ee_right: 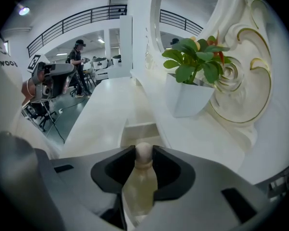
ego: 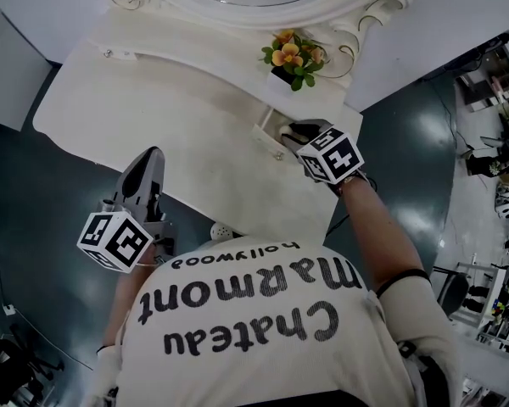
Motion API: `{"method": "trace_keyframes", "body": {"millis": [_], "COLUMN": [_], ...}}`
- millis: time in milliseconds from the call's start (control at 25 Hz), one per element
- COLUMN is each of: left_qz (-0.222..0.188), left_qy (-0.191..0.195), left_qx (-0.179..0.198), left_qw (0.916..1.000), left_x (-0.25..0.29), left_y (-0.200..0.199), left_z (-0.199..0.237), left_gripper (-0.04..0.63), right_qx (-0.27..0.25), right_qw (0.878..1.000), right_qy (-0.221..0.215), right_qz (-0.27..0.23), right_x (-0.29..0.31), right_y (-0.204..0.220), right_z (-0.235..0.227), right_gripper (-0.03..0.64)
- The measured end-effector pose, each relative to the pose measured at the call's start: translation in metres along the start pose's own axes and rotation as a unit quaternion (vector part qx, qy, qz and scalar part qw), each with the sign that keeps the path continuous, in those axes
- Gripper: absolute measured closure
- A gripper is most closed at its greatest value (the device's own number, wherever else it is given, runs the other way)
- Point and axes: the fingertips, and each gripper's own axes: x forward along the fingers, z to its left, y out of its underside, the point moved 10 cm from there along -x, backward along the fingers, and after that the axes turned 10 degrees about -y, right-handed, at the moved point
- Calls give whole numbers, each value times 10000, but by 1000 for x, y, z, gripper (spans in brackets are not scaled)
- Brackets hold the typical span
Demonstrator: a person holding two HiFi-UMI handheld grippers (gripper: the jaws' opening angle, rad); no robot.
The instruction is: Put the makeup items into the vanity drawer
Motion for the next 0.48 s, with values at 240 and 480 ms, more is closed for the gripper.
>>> {"method": "trace_keyframes", "body": {"millis": [240, 480], "left_qz": [-1, 60], "left_qy": [56, 156], "left_qx": [-7, 41], "left_qw": [10000, 9999], "left_x": [6, 12], "left_y": [0, 1], "left_z": [-2, -5], "left_gripper": [588, 588], "right_qx": [81, 123], "right_qw": [9999, 9997], "right_qy": [-49, -116], "right_qz": [141, 187], "right_x": [0, -1], "right_y": [2, 5], "right_z": [-4, -6], "right_gripper": [485, 482]}}
